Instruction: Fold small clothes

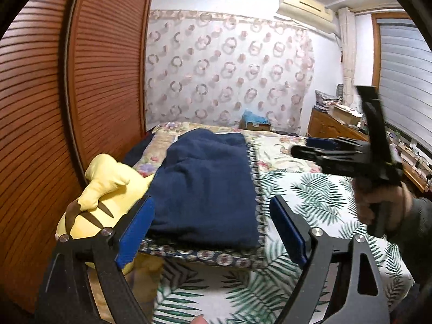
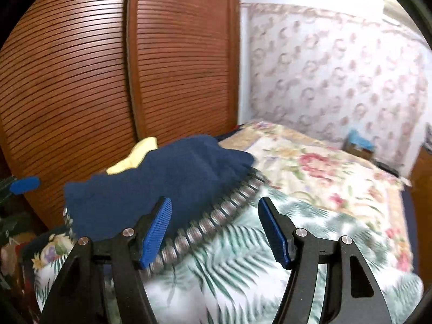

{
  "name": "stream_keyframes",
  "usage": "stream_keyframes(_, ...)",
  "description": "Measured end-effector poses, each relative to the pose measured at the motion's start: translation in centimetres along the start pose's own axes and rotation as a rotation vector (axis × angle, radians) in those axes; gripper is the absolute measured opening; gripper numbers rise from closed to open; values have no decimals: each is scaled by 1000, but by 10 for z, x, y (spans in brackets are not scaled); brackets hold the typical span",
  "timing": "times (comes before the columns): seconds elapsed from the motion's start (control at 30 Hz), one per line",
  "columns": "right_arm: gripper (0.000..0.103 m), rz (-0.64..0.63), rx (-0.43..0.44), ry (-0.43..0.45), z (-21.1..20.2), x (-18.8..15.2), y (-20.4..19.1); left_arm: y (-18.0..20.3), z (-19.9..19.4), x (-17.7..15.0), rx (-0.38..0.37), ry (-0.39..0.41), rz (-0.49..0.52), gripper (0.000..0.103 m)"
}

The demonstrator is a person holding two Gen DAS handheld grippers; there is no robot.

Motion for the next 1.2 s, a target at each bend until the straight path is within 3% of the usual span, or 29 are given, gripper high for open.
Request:
stream_keyframes(0.17,69,22,-90,29,-59,-30,-5,31,-8,4,-31,17,33,87)
stream_keyframes(0.47,79,113,-154,58,-139,-61,-16,89,-13,6,-93,14,102,87)
stream_keyframes(0.57,85,159,-192,85,-155,-66,-15,104,-14,7,-108,16,112,87)
stream_keyframes(0.9,85,246,-295,174,-209,-80,-30,149,-25,15,-140,35,139,87)
stream_keyframes(1.2,85,277,-359,240,-237,-78,-51,159,-43,42,-130,84,142,87)
Point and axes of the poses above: each gripper's, at about its wrist camera, not at the fingertips, and z roughly the way its jaws point, y to its right, x to its top, the point moved 8 cm from there along z, roughly the way its jaws point, and after that the axes turned 9 degrees about z, right-handed, at the moved point
